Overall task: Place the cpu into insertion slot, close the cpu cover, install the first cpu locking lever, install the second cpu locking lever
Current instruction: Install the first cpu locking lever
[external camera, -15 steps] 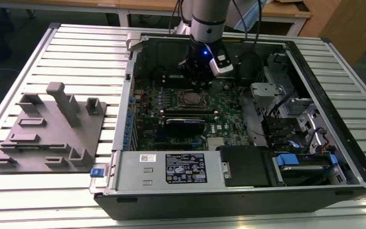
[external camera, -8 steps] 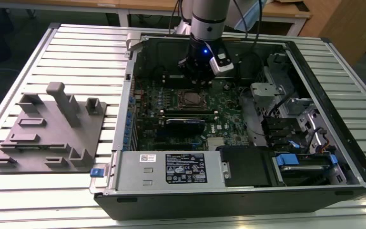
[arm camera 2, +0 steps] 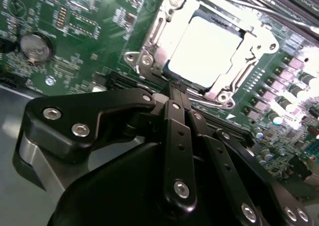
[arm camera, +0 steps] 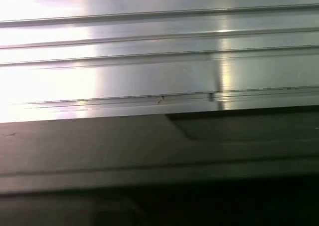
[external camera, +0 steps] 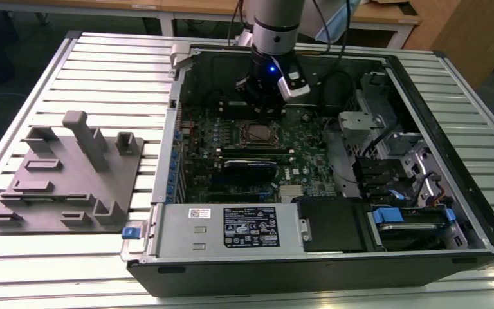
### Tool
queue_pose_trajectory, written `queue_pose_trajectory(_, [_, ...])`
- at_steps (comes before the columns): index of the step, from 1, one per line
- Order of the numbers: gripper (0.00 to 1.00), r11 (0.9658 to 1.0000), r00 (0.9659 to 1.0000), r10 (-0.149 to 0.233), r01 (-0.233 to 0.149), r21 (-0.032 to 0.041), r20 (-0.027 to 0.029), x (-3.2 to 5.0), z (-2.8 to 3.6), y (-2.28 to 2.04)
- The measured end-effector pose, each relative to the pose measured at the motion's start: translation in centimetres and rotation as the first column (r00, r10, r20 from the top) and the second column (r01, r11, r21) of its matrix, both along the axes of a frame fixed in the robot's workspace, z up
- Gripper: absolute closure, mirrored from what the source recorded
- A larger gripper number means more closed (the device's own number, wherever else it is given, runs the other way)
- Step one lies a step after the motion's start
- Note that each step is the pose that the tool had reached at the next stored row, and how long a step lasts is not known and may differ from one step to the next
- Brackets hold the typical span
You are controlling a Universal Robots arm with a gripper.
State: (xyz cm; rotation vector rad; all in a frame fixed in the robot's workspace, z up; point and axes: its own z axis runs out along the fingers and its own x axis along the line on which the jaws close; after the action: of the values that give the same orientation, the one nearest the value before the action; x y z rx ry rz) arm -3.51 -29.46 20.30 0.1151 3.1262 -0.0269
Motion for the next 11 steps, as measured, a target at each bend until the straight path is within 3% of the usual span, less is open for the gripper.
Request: queue_pose_trajectory(11, [0.90,1.0000,1.0000,0.000,0.000,0.0098,0.0062,-2.29,0.01,0.00])
